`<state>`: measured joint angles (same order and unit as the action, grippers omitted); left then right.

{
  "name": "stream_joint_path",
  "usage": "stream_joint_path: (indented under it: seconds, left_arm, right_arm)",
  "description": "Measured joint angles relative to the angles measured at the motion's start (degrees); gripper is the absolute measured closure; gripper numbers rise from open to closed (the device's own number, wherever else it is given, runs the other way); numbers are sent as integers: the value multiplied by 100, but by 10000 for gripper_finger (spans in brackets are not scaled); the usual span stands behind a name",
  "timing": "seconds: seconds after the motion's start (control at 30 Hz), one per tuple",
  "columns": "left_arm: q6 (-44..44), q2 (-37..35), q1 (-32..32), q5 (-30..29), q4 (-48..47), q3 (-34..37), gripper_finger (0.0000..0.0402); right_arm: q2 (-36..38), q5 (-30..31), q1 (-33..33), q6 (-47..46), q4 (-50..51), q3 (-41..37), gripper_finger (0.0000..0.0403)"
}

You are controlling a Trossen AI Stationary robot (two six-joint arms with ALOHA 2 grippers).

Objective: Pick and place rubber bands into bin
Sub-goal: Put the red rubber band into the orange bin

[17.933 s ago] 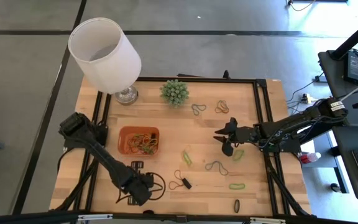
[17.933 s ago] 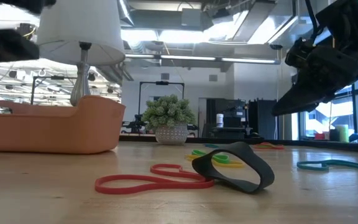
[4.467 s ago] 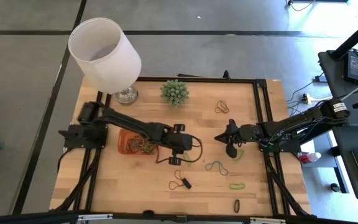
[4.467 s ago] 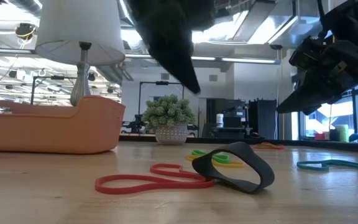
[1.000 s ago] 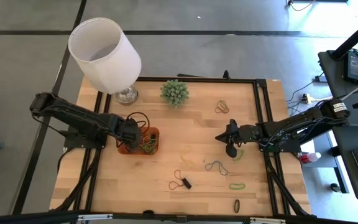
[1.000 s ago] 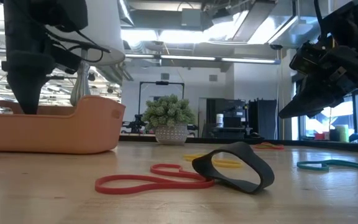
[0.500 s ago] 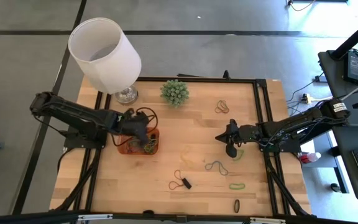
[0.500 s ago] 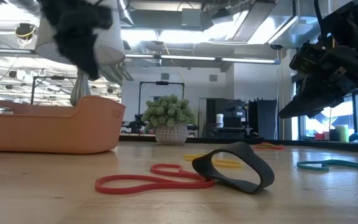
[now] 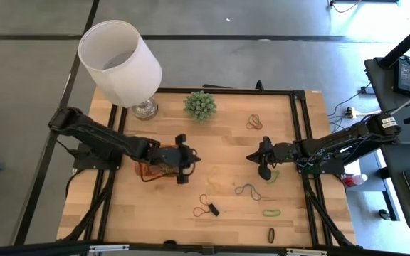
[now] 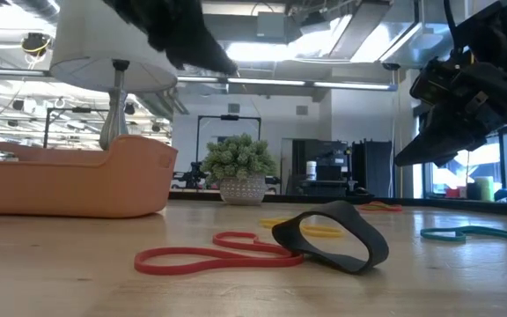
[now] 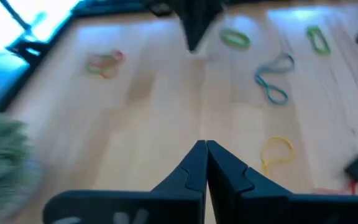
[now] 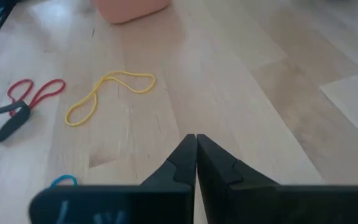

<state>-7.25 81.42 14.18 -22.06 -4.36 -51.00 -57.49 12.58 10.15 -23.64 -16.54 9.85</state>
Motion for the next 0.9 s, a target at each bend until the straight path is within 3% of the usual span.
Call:
stream_joint_path:
  seconds: [0.2,0.33,0.53,0.7,0.9]
  left_arm:
    - [-24,545,-57,153,120,4,399]
    - [223,576,-57,119,218,90,400]
    - [402,-41,-169,191,1410,1246,399]
    - [467,-766,-292,403,2629,2357,399]
    - [501,-1466,-358,410,2882,2728,400]
  right_arm:
    - [0,60,0,-16,-130,-4,386]
    - [0,618,-2,-13,-619,-4,386]
    - [-2,1095,-232,-193,-619,178,371]
    - [-55,1102,-978,-347,995,1169,323]
    - [-488,1147,-2328,-970,3543,2768,265]
